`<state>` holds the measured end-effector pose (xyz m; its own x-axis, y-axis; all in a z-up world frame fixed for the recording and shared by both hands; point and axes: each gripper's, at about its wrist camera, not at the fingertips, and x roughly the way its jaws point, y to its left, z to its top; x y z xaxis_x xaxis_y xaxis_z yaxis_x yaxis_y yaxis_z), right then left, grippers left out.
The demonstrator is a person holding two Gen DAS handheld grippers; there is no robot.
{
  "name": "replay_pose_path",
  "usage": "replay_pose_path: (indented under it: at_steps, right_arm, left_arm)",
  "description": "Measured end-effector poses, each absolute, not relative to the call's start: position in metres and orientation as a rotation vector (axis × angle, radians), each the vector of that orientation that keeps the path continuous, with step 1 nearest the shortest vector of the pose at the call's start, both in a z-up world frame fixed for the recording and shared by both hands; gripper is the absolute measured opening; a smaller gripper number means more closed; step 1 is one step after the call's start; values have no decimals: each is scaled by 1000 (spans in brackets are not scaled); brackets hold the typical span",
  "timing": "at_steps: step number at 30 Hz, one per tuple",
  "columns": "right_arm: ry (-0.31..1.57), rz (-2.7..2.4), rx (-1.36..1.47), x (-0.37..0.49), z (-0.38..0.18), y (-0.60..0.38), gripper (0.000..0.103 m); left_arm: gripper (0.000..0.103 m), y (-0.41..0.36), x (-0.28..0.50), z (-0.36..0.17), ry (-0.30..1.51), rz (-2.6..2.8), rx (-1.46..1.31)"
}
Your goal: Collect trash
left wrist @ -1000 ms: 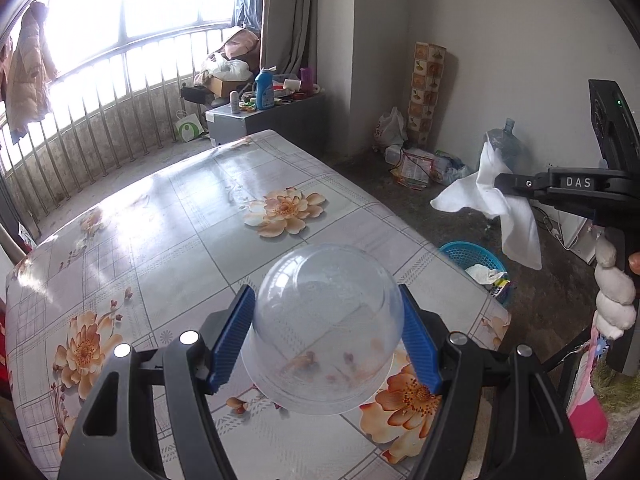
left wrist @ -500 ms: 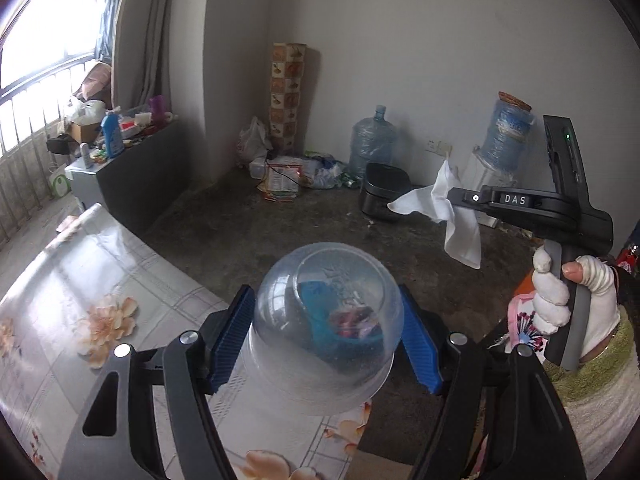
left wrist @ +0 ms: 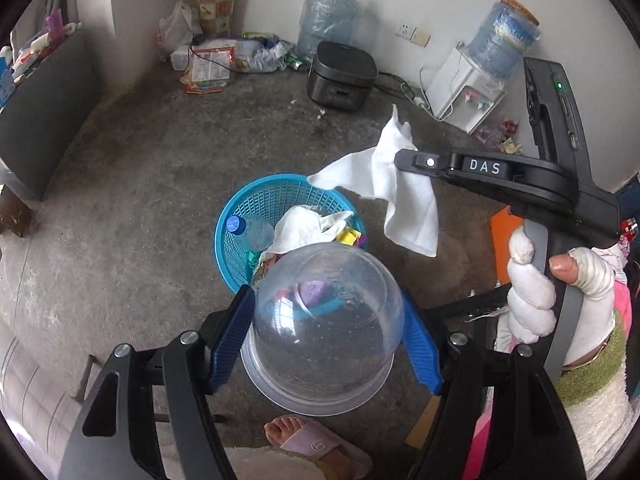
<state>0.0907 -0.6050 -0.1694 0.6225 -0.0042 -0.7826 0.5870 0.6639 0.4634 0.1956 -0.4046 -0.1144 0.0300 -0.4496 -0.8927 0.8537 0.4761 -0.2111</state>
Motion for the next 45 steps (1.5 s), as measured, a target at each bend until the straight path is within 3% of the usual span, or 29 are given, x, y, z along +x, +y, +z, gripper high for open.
replay_pose_path:
  at_steps: [6, 7, 8, 10, 14, 22, 31, 33, 35, 39, 45]
  right_arm:
    - [966, -341, 869, 136, -236, -635, 6]
    - [998, -335, 889, 144, -251, -642, 9]
    - [1040, -336, 915, 150, -268, -646, 24]
    - [1107, -358, 967, 154, -295, -651, 40]
    - [1065, -365, 1036, 141, -302, -655, 42]
    - [852, -357, 1052, 123, -240, -664, 44]
    - [605, -237, 887, 91, -112, -609, 46]
    - [549, -202, 801, 81, -76, -580, 52]
    - [495, -164, 693, 69, -38, -546, 64]
    - [379, -98, 480, 40, 23, -472, 94]
    - [310, -65, 278, 8, 49, -388, 96]
  left_arm:
    - [69, -458, 219, -170, 1218, -1018, 529]
    - [70, -466, 222, -180, 1230, -1013, 545]
    - [74, -471, 226, -190, 1247, -1007, 561]
    - [75, -478, 231, -203, 1256, -984, 565]
    - [75, -476, 239, -198, 1244, -984, 496]
    - [75, -450, 245, -121, 1066, -1036, 388]
    - [81, -330, 218, 16, 815, -1050, 148]
    - [87, -291, 204, 41, 776, -1008, 86]
    - [98, -248, 187, 61, 721, -921, 29]
    - [98, -174, 147, 82, 609, -662, -6]
    - [98, -90, 92, 58, 635, -343, -12]
